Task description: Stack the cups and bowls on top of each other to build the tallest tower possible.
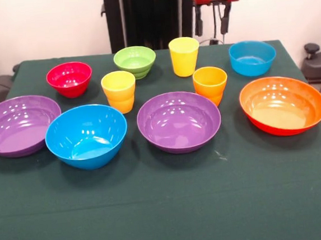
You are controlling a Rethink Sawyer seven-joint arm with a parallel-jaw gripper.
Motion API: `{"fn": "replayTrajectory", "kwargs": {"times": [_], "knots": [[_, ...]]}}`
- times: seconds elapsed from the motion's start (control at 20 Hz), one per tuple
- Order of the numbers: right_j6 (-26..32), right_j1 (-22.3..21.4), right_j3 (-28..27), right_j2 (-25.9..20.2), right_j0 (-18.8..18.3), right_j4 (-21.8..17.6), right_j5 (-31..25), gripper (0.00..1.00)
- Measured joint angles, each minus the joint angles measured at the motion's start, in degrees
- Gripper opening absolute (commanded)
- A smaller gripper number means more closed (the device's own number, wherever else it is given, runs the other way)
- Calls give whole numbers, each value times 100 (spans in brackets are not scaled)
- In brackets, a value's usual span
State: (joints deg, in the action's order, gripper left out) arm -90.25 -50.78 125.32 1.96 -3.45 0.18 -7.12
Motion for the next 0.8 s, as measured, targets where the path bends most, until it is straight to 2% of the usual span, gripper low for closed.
{"fn": "replayTrajectory", "kwargs": {"times": [0.35,0.8], "knots": [[0,-155,0,87,-40,0,-192,100],[0,-161,0,102,-302,-104,-203,100]]}}
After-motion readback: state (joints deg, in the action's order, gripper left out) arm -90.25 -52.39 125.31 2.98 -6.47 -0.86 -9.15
